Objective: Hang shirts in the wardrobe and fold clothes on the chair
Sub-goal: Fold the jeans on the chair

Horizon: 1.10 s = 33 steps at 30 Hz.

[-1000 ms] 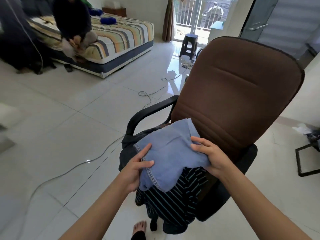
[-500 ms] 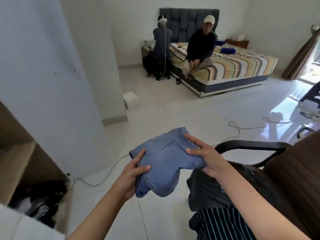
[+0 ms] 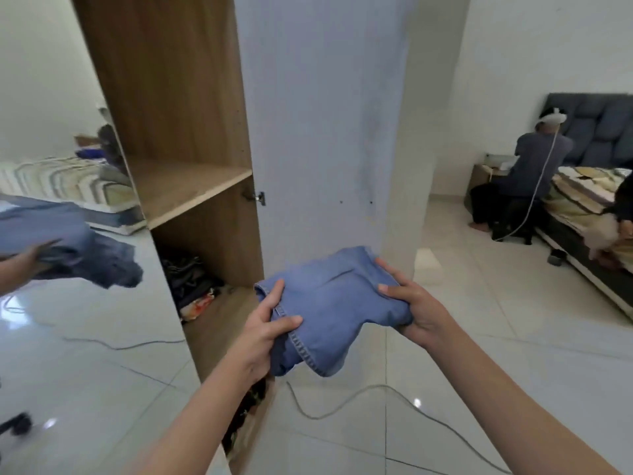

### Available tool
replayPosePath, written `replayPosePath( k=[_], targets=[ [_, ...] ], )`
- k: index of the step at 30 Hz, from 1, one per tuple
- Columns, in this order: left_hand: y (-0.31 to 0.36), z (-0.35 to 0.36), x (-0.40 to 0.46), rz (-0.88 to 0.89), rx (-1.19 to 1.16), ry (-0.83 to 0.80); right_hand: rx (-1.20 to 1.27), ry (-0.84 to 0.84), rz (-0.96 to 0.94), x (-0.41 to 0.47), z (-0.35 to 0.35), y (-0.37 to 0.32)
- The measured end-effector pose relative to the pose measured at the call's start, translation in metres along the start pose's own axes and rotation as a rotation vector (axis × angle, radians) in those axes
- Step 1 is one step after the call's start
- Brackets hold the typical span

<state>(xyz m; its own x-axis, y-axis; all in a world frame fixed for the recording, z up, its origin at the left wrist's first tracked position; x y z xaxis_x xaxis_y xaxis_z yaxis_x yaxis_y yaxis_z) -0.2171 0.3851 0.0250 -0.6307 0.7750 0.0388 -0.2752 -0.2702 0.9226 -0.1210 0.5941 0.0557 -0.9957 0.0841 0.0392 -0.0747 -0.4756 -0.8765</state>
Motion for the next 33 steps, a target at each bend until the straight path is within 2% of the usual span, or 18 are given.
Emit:
replayPosePath(
  k=[15,21,29,33],
  targets=[
    [0.245,-0.084,0.122,0.513,0.198,0.305,-0.007,-0.535,-0.193,0.303,0.113,-0.142],
    [0.321,-0.114,0.186,0.655,0.231,0.469,0.031,-0.743,-0.177,0.426,0.147,-0.191],
    [0.389,-0.179,0.215,0.758,0.391,0.714,0.14,-1.027,-0.09,0.55,0.212,-0.189],
    [0.414,-0.218,0.212,0.819,0.435,0.874,0.182,-1.075,-0.03,0.606,0.243,-0.156]
  ],
)
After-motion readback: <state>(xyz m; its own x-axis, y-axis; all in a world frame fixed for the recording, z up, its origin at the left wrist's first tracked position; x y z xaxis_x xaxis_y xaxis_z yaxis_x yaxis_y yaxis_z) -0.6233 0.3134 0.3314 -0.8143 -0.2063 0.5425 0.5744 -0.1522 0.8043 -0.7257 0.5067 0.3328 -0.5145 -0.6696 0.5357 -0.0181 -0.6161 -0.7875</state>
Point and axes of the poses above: each hand's wrist, its own x-axis towards the middle knuckle, its own z-axis out of the palm, y = z × x, the point moved 5 cm from there along x, towards the middle knuckle, and after that the axes turned 14 degrees about -y, right-handed, at the moved point
